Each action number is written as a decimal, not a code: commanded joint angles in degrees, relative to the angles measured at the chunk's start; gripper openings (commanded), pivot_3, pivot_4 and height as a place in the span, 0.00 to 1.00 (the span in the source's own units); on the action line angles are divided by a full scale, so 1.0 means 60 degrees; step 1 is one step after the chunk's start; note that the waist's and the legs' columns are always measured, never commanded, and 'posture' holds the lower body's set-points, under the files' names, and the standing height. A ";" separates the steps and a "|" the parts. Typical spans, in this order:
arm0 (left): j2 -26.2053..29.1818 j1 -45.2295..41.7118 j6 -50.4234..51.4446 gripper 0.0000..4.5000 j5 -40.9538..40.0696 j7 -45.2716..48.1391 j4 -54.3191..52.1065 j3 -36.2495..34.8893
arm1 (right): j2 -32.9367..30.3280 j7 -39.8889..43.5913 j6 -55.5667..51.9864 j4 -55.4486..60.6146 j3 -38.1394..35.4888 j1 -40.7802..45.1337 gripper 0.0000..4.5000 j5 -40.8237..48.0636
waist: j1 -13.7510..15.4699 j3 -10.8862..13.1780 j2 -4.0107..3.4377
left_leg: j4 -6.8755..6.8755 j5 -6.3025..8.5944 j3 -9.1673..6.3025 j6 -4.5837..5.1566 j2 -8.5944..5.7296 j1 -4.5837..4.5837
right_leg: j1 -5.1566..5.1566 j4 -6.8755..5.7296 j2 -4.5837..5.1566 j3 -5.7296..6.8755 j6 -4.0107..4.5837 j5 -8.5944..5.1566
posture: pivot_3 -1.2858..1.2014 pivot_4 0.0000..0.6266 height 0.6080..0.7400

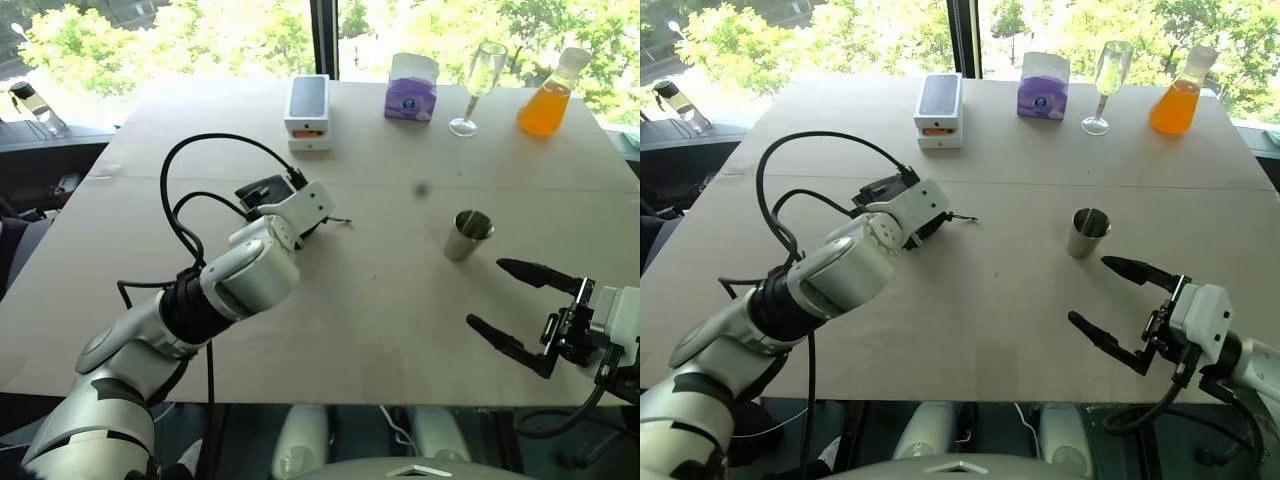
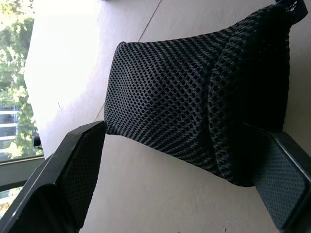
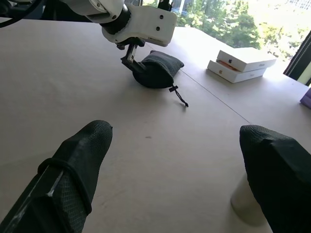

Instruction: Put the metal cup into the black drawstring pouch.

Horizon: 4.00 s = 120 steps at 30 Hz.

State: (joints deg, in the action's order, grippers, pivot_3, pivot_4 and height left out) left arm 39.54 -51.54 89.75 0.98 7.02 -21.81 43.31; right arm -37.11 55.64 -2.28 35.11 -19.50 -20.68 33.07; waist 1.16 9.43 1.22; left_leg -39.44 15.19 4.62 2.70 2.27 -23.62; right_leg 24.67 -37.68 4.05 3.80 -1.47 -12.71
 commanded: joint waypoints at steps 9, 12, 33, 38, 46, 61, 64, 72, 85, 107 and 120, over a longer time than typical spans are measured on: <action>0.0087 0.0261 -0.0374 0.99 0.0852 -0.0540 -0.0053 -0.0060 | -0.0235 0.0102 -0.0099 0.0184 -0.0102 0.0206 1.00 0.0276 | -0.0006 0.0000 0.0000 | -0.0001 -0.0001 -0.0001 -0.0001 0.0000 0.0002 | 0.0000 -0.0005 -0.0001 -0.0001 0.0001 0.0001 | 0.52 0.24 0.98; 0.0054 0.0596 -0.0870 0.99 0.1072 -0.0646 0.0238 -0.0167 | -0.0223 0.0133 -0.0074 0.0180 -0.0116 0.0156 1.00 0.0250 | -0.0004 0.0000 0.0000 | -0.0001 -0.0003 0.0000 -0.0005 -0.0001 0.0002 | 0.0000 -0.0004 -0.0001 -0.0001 0.0001 0.0001 | 0.52 0.24 0.98; -0.1093 0.1485 -0.1822 0.01 0.0858 0.1095 0.1132 -0.2598 | 0.0162 -0.1303 -0.0546 0.0573 0.0297 0.0062 1.00 -0.0454 | -0.0010 -0.0001 0.0000 | -0.0013 0.0000 0.0003 0.0001 0.0004 0.0002 | 0.0000 -0.0014 0.0000 0.0019 0.0003 0.0003 | 0.52 0.24 0.98; -0.1728 0.0977 -0.1166 0.01 -0.0329 0.2249 0.1873 -0.3571 | -0.0237 -0.2501 -0.1834 0.1132 0.0302 0.0442 1.00 -0.1130 | -0.0010 -0.0001 0.0000 | -0.0024 -0.0002 0.0003 -0.0002 0.0000 0.0001 | 0.0003 -0.0027 0.0000 0.0024 0.0002 0.0002 | 0.52 0.24 0.98; -0.2870 0.0225 -0.0684 0.01 -0.1667 0.3301 0.3446 -0.3868 | -0.2215 -0.3974 -0.5613 0.2381 0.0486 0.2209 1.00 -0.2654 | -0.0005 -0.0007 0.0001 | -0.0050 0.0002 0.0009 0.0005 -0.0007 0.0000 | 0.0001 -0.0036 0.0003 0.0023 -0.0002 0.0003 | 0.52 0.24 0.98; -0.4759 -0.0824 0.0458 0.00 -0.2463 0.2811 0.4891 -0.5640 | -0.3071 -0.3420 -0.8924 0.1089 0.3431 0.6614 0.91 -0.2190 | -0.0058 -0.0004 0.0003 | -0.0101 0.0029 -0.0028 0.0050 -0.0007 -0.0034 | -0.0001 -0.0036 -0.0003 0.0021 0.0024 0.0019 | 0.52 0.24 0.98; -0.4876 -0.0767 0.0459 0.00 -0.2533 0.2633 0.4782 -0.5762 | -0.2911 -0.3380 -0.8937 0.0433 0.4394 0.7553 0.89 -0.2530 | -0.0076 -0.0004 0.0003 | -0.0103 0.0029 -0.0021 0.0050 -0.0007 -0.0033 | 0.0001 -0.0040 -0.0002 0.0022 0.0025 0.0021 | 0.52 0.24 0.98; -0.5048 -0.0554 0.0459 0.00 -0.2823 0.2166 0.4527 -0.6115 | -0.2400 -0.2513 -0.9094 -0.1845 0.6090 0.9413 0.48 -0.2937 | -0.0048 -0.0002 0.0002 | -0.0104 0.0008 -0.0026 0.0014 -0.0006 -0.0042 | 0.0004 -0.0035 0.0003 0.0023 0.0027 0.0022 | 0.52 0.24 0.98; -0.6382 -0.1330 0.0459 0.00 -0.2396 -0.0612 0.5779 -0.9696 | -0.2600 -0.1880 -0.9001 -0.1542 0.6021 0.9796 0.01 -0.3252 | -0.0057 -0.0001 0.0008 | -0.0108 0.0009 -0.0030 0.0016 -0.0003 -0.0039 | -0.0002 -0.0037 0.0008 0.0026 0.0019 0.0022 | 0.52 0.24 0.98; -0.6730 -0.1555 0.0459 0.00 -0.3176 -0.2169 0.5786 -1.0460 | -0.2630 -0.2516 -1.0935 -0.1331 0.5842 0.9789 0.51 -0.2789 | -0.0085 0.0010 0.0017 | -0.0102 0.0010 -0.0035 0.0011 -0.0004 -0.0043 | 0.0007 -0.0037 0.0011 0.0030 0.0019 0.0022 | 0.52 0.24 0.98; -0.6415 -0.1215 0.0459 0.00 -0.3990 -0.2424 0.5555 -1.0272 | -0.1849 -0.2627 -1.0484 -0.1941 0.5388 0.9632 0.00 -0.2617 | -0.0075 0.0011 0.0018 | -0.0101 0.0010 -0.0035 0.0010 -0.0004 -0.0043 | 0.0007 -0.0035 0.0012 0.0032 0.0018 0.0022 | 0.52 0.24 0.98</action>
State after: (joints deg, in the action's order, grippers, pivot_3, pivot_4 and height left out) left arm 0.67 -58.91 92.42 -21.08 -7.43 13.98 -19.46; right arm -48.78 40.35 -65.15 21.87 16.65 37.14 16.34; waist 0.71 9.49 1.33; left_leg -40.04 15.25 4.41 2.76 2.25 -23.88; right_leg 24.71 -37.90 4.12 4.00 -1.36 -12.58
